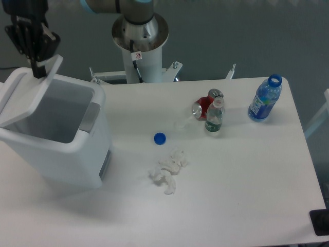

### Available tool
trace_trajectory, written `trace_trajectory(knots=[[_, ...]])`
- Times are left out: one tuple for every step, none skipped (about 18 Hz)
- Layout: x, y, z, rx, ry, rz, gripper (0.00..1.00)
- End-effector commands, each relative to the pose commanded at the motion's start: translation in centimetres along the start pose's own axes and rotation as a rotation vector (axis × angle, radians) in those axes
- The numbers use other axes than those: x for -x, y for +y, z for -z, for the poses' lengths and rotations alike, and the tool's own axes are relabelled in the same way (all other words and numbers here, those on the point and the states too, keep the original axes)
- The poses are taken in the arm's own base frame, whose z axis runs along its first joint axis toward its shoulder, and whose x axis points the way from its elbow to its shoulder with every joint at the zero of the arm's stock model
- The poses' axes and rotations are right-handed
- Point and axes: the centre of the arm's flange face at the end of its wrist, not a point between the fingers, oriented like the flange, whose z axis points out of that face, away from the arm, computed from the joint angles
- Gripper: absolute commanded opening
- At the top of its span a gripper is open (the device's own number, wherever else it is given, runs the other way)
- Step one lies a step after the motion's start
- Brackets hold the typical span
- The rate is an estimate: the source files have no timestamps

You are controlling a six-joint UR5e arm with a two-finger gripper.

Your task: Close the trash can

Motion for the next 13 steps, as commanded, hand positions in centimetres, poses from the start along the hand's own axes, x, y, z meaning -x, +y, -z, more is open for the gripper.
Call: trace_trajectory(knots=[[0.2,0.1,0.0,0.001,-0.001,0.001,0.0],[0.2,0.1,0.0,0.001,-0.002,0.003,0.0],[0.4,0.1,-0.2,0.004,-0.002,0.005,0.0],[0.9,0.2,-0.4,0.007,-0.003,0.013,0.0],[1.2,0.3,-0.4,0.008,-0.004,0.019,0.0],[1.3,0.3,-0.5,0.007,-0.001,0.022,0.0],[1.4,0.3,-0.8,0.011,0.001,0.023,0.0],[1.7,0.4,-1.1,0.016,0.001,0.026,0.0],[2.1,0.5,-1.3,0.019,-0.001,0.033,0.0],[2.1,0.6,-1.3,0.02,-0.001,0.034,0.0],[2.2,0.5,-1.5,0.022,0.0,0.034,0.0],[2.4,0.6,-1.6,0.024,0.0,0.038,0.0],[2.5,0.7,-1.7,0.025,0.001,0.04,0.0]])
